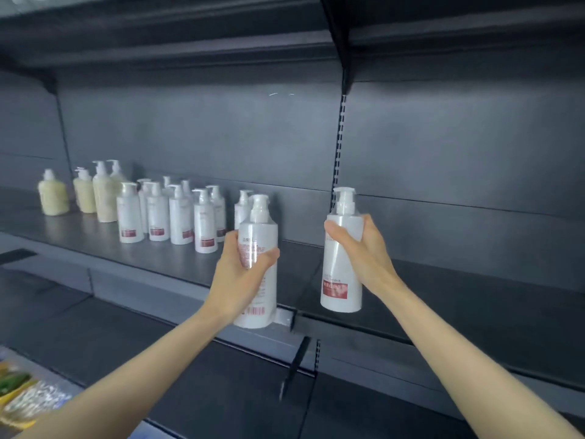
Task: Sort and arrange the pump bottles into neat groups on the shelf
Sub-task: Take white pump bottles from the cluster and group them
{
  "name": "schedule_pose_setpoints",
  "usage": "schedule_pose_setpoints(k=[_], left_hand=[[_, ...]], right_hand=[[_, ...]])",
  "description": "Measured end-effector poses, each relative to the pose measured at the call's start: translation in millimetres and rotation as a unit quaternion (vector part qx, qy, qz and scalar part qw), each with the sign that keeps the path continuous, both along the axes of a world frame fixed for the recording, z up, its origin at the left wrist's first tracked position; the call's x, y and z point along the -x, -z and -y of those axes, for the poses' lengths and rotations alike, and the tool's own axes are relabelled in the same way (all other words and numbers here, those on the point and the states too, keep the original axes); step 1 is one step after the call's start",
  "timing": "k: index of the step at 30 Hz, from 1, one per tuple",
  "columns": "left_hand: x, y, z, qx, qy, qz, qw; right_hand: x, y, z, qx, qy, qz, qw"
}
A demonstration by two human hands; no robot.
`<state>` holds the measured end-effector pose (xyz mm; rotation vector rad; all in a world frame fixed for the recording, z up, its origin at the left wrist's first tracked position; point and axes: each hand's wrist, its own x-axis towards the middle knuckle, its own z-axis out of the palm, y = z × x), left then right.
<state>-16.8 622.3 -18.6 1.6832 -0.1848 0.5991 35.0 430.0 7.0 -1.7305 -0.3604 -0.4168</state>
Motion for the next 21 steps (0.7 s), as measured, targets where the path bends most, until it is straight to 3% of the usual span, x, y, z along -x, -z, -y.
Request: schedule_pose_setpoints(k=[10,21], left_hand=[[-23.9,15.1,-149.6,0.004,-0.025,-0.016,1.0],[-104.3,19.4,-225.1,0.004,-0.036,-0.014,0.999]], right_hand=[[-32.4,14.9,-154.1,0.013,-0.029,-0.005,0.999],[-116.6,24.8,-227.5,0.015,-0.01,0.01,1.0]])
